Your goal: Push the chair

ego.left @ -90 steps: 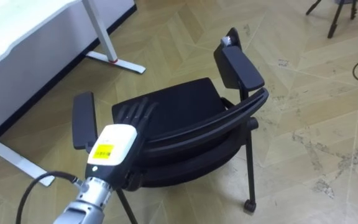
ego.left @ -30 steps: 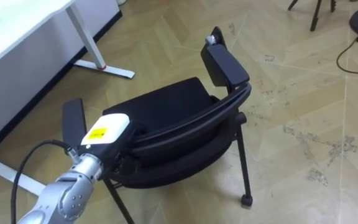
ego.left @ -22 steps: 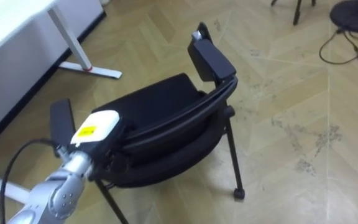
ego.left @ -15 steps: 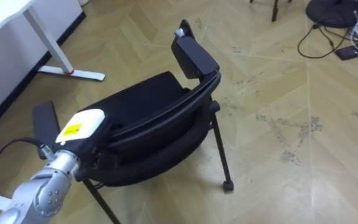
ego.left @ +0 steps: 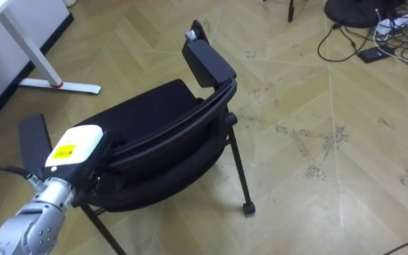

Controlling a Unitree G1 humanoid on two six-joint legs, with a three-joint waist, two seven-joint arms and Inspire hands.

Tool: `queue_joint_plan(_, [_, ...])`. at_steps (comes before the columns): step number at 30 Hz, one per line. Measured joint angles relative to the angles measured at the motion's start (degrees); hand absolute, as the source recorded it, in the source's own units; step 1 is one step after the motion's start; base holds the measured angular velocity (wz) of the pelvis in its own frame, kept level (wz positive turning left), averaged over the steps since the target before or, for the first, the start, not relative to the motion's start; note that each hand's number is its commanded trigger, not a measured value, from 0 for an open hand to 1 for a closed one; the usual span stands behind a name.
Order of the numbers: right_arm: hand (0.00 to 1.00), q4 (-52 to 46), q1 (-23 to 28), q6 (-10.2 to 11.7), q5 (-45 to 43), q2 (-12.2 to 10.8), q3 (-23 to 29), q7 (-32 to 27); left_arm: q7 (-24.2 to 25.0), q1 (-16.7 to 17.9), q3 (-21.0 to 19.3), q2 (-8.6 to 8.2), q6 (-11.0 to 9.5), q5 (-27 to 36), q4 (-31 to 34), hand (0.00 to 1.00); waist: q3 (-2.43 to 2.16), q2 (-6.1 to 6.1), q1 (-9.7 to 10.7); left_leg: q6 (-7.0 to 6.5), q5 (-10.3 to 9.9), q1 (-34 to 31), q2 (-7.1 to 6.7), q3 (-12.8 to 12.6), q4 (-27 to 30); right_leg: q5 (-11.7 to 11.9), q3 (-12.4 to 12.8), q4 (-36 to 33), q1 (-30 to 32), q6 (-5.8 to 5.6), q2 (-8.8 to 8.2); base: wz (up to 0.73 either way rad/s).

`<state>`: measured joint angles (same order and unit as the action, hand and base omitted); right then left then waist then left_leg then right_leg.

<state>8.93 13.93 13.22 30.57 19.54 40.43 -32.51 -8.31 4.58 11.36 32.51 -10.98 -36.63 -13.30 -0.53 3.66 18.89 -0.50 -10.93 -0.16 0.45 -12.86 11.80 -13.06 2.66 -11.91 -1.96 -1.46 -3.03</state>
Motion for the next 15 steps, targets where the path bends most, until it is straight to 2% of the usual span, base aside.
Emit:
queue_joint_plan(4, [0.0, -10.3, -2.7, -0.2, -9.6, 0.8, -2.2, -4.1, 1.3, 0.0, 0.0, -0.18, 1.3, 0.0, 0.0, 1.0, -0.04, 0.13, -0.9, 0.0, 0.0, 0.8, 0.09, -1.0, -0.1, 0.0, 1.2, -0.2, -0.1, -0.02, 0.07, -0.17])
queue_joint_plan(6, [0.0, -13.5, -3.8, 0.2, -16.5, 1.7, -3.8, -4.8, 1.7, -0.4, 0.0, -0.45, 1.5, -0.1, 0.1, 1.0, 0.13, -0.19, -1.0, 0.0, 0.0, 0.8, 0.12, -1.0, -0.1, 0.0, 1.2, 0.1, -0.1, -0.08, 0.09, 0.0])
queue_joint_plan(8, [0.0, -15.7, -3.9, 0.6, -19.0, 1.7, -6.2, -5.2, 1.9, -0.7, 0.0, -0.75, 1.5, 0.0, 0.1, 1.0, 0.27, -0.4, -1.7, 0.0, 0.0, 0.9, 0.11, -1.0, -0.1, 0.0, 1.2, 0.1, -0.1, -0.08, 0.09, -0.02])
queue_joint_plan(10, [0.0, -16.7, -3.9, 0.6, -19.7, 1.7, -8.8, -4.7, 2.4, -1.2, 0.0, -0.94, 1.3, -0.2, 0.1, 1.0, 0.63, -0.85, -2.2, 0.0, 0.0, 0.9, 0.12, -1.2, -0.1, 0.0, 1.4, 0.1, 0.0, -0.09, 0.09, -0.04])
queue_joint_plan(13, [0.0, -16.8, -4.1, 0.3, -19.7, 1.7, -11.4, -2.2, 3.2, -2.0, 0.0, -1.65, 1.2, -1.2, 0.7, 1.0, 0.73, -0.94, -3.7, 0.01, 0.0, 0.9, 0.12, -1.4, -0.2, 0.0, 1.4, 0.2, 0.0, -0.09, 0.08, 0.0])
queue_joint_plan(15, [0.0, -16.8, -5.2, -0.8, -19.7, 1.9, -12.7, 0.4, 4.5, -2.0, 0.0, -1.77, 2.1, -1.2, 2.2, 1.0, 0.75, -0.96, -4.2, 0.01, 0.0, 0.9, 0.13, -1.4, -0.4, 0.0, 1.3, 0.1, 0.0, -0.09, 0.08, 0.0])
